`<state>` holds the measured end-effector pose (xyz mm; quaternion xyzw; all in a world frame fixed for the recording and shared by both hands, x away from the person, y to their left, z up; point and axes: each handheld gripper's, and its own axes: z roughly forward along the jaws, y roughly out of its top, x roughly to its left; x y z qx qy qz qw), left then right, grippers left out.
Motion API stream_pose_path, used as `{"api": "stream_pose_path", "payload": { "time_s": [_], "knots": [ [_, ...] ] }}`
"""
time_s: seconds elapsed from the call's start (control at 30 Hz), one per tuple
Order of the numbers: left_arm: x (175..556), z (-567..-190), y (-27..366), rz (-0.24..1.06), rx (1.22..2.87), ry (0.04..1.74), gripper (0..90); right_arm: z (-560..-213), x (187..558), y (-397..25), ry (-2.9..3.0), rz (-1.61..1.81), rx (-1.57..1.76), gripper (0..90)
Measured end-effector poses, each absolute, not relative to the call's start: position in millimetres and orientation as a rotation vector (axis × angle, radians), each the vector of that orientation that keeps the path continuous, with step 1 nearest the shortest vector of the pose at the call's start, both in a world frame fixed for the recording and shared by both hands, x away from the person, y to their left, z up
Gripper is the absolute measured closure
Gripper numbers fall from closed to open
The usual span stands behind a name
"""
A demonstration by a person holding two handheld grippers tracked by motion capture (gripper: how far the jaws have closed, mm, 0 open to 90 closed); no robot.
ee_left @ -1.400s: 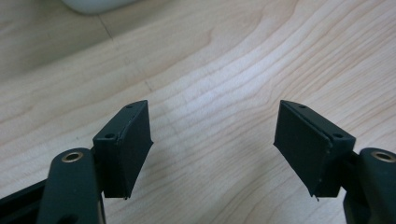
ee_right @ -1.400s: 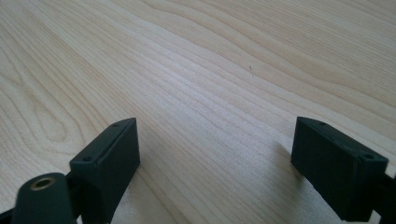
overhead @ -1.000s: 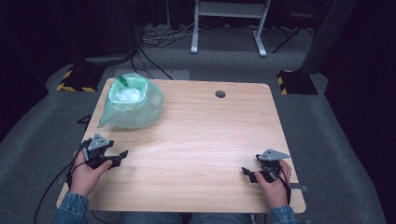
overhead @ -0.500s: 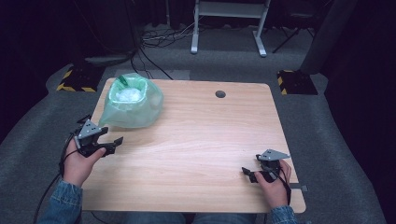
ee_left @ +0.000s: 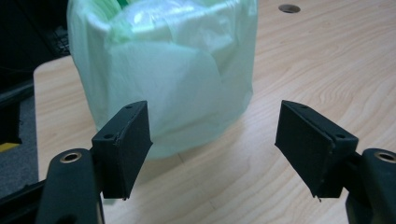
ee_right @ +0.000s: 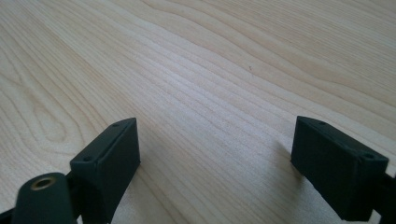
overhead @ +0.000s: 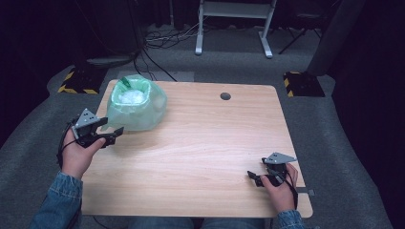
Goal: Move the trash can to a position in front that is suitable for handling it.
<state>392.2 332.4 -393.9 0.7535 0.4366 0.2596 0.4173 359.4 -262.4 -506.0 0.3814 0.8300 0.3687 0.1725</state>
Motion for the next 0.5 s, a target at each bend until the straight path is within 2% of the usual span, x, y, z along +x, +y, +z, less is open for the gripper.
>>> {"api": "stream_pose_path", "payload": {
  "time_s": [0.33,0.5],
  "knots": [
    [411,-377,327,0.692,1.885,1.090,24.3,-506,359,-262,2.355,1.046,1.081,15.3],
    [420,-375,331,0.660,1.843,1.108,24.3,-506,359,-262,2.355,1.046,1.081,15.4]
  ]
}}
